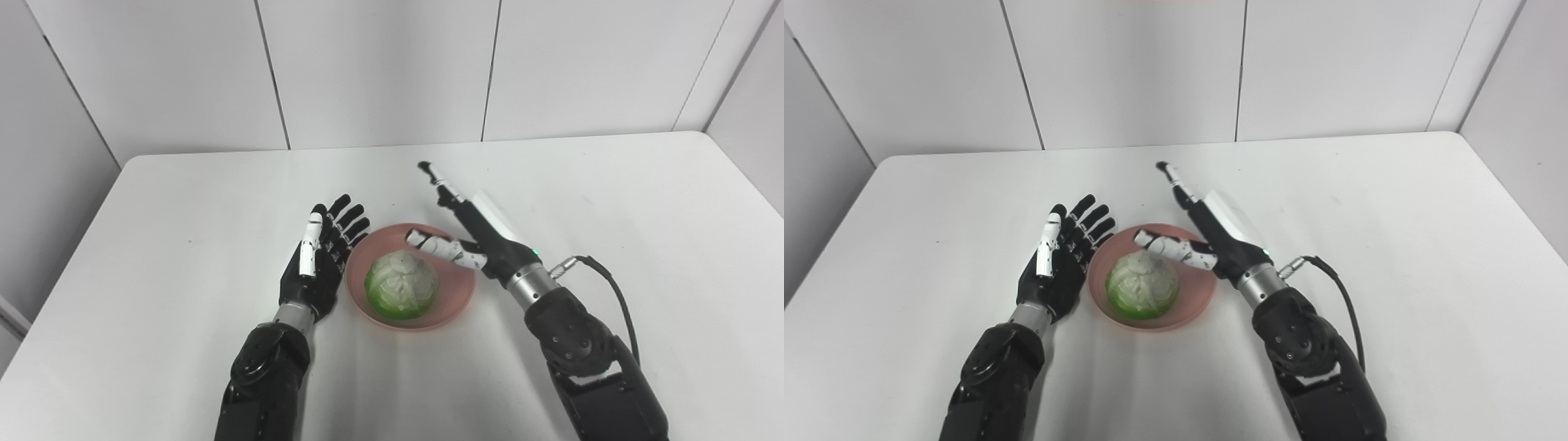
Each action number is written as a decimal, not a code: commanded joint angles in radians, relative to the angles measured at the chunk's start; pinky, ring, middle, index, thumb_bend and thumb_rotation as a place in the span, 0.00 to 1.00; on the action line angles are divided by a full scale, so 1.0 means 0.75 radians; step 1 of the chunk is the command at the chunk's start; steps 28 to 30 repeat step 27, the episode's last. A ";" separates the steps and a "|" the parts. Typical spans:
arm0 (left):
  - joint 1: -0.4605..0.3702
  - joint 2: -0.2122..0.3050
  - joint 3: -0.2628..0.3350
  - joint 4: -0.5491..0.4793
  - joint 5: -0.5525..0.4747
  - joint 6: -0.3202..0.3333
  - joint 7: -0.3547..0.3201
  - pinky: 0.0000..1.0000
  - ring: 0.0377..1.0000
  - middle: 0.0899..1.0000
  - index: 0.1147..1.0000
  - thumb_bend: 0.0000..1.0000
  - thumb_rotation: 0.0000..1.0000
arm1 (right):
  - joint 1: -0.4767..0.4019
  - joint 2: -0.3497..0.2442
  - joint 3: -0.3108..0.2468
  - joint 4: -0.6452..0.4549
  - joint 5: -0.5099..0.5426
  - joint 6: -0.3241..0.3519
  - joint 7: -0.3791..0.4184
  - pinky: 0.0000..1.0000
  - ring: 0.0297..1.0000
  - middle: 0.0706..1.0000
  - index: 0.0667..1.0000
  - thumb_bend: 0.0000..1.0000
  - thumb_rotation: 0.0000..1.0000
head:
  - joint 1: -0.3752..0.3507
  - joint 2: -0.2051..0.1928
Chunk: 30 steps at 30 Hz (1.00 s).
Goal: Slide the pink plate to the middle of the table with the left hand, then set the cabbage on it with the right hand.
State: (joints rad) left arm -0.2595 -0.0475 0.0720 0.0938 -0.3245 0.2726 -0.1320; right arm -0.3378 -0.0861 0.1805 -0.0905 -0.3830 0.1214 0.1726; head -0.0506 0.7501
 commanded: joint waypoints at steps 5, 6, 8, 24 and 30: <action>0.052 0.047 -0.021 -0.151 0.092 0.014 0.041 0.97 0.95 0.95 0.94 0.41 1.00 | 0.072 0.084 -0.121 -0.027 0.239 -0.029 -0.068 0.99 1.00 1.00 1.00 0.68 1.00 | -0.001 -0.008; 0.069 0.054 -0.023 -0.169 0.109 -0.013 0.042 0.97 0.95 0.95 0.94 0.41 1.00 | 0.096 0.094 -0.136 -0.028 0.267 -0.025 -0.073 1.00 1.00 1.00 1.00 0.67 1.00 | 0.001 -0.012; 0.105 0.067 -0.029 -0.200 0.140 -0.070 0.038 0.98 0.97 0.97 0.97 0.42 1.00 | 0.143 0.112 -0.159 -0.025 0.315 -0.036 -0.088 1.00 1.00 1.00 1.00 0.64 1.00 | -0.003 -0.013; 0.312 0.082 -0.126 -0.301 0.309 -0.220 0.037 1.00 0.99 0.99 1.00 0.44 1.00 | 0.339 0.103 -0.144 0.013 0.411 -0.107 -0.092 1.00 1.00 1.00 1.00 0.52 1.00 | -0.008 -0.009; 0.327 0.074 -0.138 -0.293 0.315 -0.229 0.047 1.00 0.99 0.99 1.00 0.42 1.00 | 0.355 0.102 -0.144 0.029 0.432 -0.116 -0.090 1.00 1.00 1.00 1.00 0.52 1.00 | -0.008 -0.011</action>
